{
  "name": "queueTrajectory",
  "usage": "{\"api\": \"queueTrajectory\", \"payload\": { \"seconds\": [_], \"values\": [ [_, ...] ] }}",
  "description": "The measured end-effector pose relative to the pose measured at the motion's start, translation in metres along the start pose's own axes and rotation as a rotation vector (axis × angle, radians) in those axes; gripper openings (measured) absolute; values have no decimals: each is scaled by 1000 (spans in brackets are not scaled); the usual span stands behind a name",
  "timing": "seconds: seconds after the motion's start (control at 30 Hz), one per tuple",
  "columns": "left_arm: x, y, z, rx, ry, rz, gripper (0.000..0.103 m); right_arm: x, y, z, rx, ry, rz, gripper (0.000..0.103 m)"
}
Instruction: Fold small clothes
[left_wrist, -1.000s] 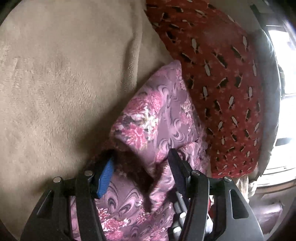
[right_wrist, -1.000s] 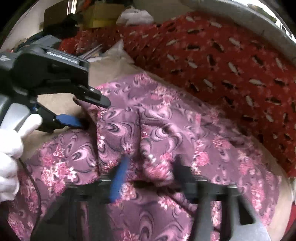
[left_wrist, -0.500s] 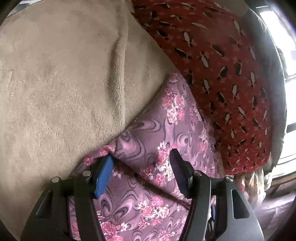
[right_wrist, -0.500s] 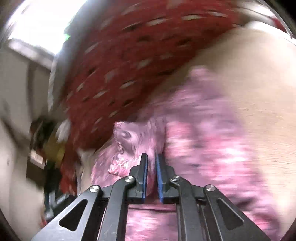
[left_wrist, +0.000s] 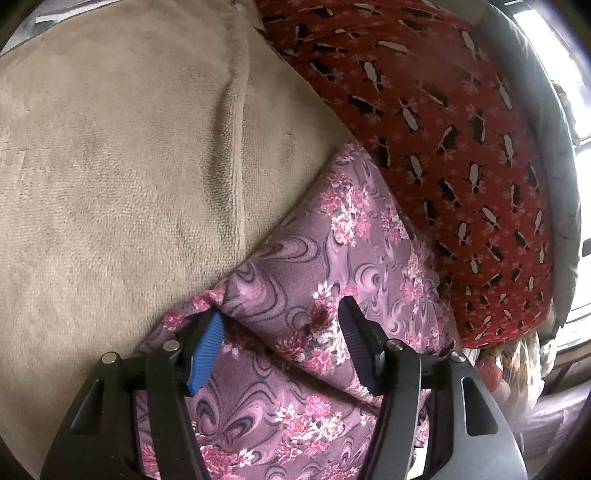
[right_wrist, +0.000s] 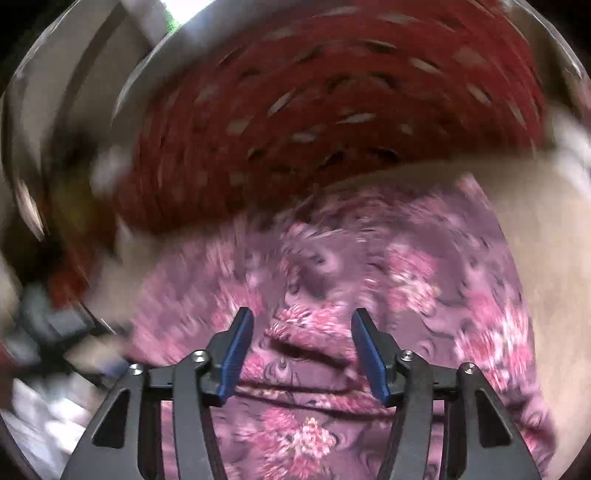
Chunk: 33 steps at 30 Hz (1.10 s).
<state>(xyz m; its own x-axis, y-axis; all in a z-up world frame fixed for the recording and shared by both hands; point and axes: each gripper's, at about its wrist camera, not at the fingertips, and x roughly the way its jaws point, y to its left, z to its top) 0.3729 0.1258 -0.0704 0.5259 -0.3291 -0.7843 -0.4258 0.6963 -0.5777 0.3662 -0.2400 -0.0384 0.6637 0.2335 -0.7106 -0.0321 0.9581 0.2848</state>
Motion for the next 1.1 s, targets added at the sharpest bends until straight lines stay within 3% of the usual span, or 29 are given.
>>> {"api": "queueTrajectory", "payload": {
  "seconds": [0.1, 0.17, 0.2, 0.3, 0.4, 0.5, 0.57, 0.6, 0.63, 0.67, 0.77, 0.8, 0.83, 0.87, 0.9, 1.0, 1.07, 1.1],
  "values": [
    [0, -3, 0, 12, 1, -1, 65, 30, 29, -6, -222, 63, -161, 59],
    [0, -2, 0, 14, 4, -4, 65, 32, 25, -3, -239, 50, -161, 32],
    [-1, -2, 0, 10, 5, -6, 65, 28, 15, 2, -190, 47, -121, 7],
    [-1, 0, 1, 1, 12, -16, 65, 7, -29, 15, 53, 7, 30, 7],
    [0, -1, 1, 9, 14, -8, 65, -16, -91, 12, 314, -62, 86, 7],
    [0, -5, -2, 31, 11, 17, 65, -9, -147, -12, 551, 13, 137, 14],
    [0, -8, -4, 43, 2, 29, 65, -15, -156, -19, 608, -13, 194, 16],
    [0, -9, -4, 49, 1, 36, 65, -20, -157, -24, 621, -37, 216, 24],
    [0, -10, -5, 58, -2, 43, 65, -25, -156, -26, 641, -69, 243, 43],
    [0, -11, -6, 63, -5, 47, 65, -25, -156, -26, 647, -75, 247, 51],
    [0, -12, -7, 73, -7, 54, 65, -20, -151, -23, 617, -52, 217, 51],
    [0, -12, -7, 71, -7, 54, 65, -15, -147, -18, 593, -41, 218, 46],
    [-1, -13, -7, 70, -2, 52, 65, -10, -144, -11, 561, -28, 224, 16],
    [-3, -13, -7, 70, 0, 45, 65, -8, -140, -4, 521, -16, 229, 6],
    [-5, -15, -7, 77, -2, 37, 65, -10, -137, 5, 494, -17, 240, 6],
    [-5, -23, -9, 124, -19, 97, 65, -38, -137, 14, 478, -164, 276, 5],
    [7, -25, -12, 149, 10, 140, 65, -38, -147, 10, 507, -170, 224, 5],
    [10, -25, -13, 158, 12, 157, 65, -28, -155, 5, 521, -120, 183, 6]
  ]
}}
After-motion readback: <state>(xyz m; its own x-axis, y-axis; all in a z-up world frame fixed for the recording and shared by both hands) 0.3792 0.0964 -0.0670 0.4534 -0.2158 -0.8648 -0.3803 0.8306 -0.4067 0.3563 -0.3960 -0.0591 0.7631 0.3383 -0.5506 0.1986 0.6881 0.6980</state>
